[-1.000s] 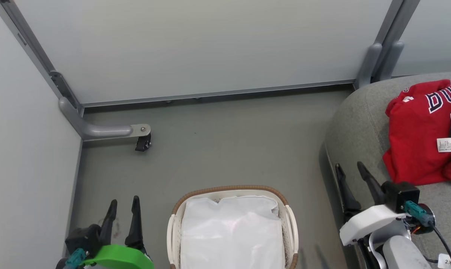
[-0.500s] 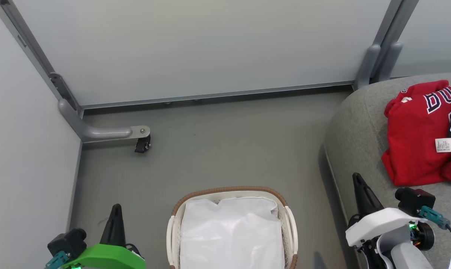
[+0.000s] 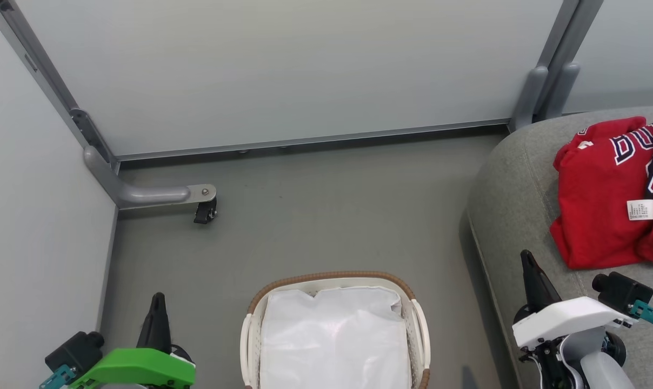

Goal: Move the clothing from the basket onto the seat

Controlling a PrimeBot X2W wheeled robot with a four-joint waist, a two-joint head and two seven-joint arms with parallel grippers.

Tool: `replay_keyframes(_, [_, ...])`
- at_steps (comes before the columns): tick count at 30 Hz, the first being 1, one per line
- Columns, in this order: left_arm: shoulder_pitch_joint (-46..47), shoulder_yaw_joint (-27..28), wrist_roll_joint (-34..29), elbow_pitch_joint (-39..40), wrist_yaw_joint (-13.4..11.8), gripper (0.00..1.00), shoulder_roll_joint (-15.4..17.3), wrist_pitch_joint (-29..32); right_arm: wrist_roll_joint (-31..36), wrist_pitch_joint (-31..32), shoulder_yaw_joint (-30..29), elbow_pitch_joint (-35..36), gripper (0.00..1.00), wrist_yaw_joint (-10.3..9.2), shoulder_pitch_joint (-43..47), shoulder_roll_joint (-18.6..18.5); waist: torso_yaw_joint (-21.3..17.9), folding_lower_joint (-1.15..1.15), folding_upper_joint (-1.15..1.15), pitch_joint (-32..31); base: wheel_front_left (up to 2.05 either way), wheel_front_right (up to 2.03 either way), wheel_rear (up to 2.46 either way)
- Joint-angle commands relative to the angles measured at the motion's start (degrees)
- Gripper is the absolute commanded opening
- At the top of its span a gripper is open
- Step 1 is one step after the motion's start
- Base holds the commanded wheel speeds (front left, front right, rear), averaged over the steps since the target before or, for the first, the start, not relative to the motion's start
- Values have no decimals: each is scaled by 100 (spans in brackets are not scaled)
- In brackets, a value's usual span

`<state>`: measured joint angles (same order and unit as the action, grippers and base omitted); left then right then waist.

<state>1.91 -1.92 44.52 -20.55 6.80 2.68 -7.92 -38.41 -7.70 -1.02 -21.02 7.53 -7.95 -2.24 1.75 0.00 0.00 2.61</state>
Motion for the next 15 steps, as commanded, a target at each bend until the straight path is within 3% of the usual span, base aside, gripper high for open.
replay_keyframes(1, [169, 51, 203, 108, 16, 0, 20, 53, -221, 53, -38, 112, 0, -2, -30, -35, -2, 0, 0, -4, 0, 0, 0])
replay_keyframes(15, [232, 213, 1146, 222, 29, 0, 25, 337, -1280, 335, -145, 239, 0, -3, 13, -45, -27, 0, 0, -38, 0, 0, 0])
